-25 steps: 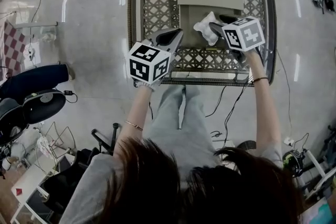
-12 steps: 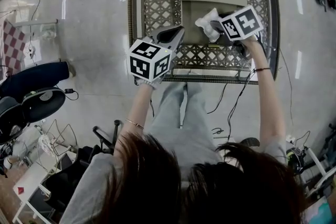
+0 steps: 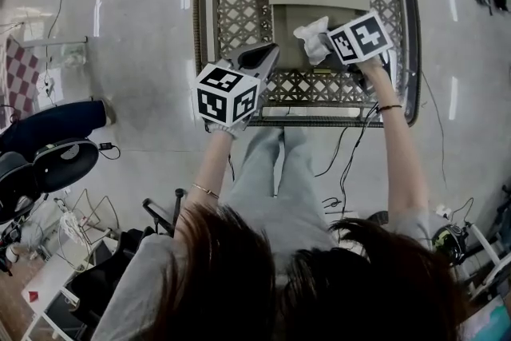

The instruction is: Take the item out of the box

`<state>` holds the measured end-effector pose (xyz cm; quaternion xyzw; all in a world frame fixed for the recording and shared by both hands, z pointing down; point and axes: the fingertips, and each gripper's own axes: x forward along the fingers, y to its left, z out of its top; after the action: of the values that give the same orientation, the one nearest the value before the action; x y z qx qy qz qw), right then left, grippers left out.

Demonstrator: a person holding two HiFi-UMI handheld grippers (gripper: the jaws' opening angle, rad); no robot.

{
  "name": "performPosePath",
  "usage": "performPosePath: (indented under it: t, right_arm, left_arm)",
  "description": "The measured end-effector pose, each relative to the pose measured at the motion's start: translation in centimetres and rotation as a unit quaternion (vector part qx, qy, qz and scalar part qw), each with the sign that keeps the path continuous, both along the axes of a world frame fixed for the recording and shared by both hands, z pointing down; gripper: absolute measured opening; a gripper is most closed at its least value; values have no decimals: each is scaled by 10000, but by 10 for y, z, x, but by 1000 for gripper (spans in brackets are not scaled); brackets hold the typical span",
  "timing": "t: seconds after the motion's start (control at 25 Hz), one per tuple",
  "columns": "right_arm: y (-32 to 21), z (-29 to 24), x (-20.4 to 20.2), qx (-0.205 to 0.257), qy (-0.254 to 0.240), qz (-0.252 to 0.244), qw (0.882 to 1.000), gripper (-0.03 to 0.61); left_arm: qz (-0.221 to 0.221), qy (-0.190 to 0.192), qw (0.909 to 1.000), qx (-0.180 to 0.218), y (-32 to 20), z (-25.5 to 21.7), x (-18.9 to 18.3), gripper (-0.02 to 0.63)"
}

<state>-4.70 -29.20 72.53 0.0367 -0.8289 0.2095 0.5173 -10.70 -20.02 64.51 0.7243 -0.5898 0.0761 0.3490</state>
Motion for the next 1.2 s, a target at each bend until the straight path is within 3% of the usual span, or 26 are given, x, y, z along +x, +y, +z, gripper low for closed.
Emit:
performPosePath:
  t: [0.76,1.2]
  right_arm:
    - [13,-84,13,207,-830,671,9941,71]
    - [18,-156,26,210,-1944,1286,9722,71]
  left_arm:
    - [-87,-120,9994,328,13,-56,-1,18]
    - [-166,-246,9966,762,17,-111,-6,18]
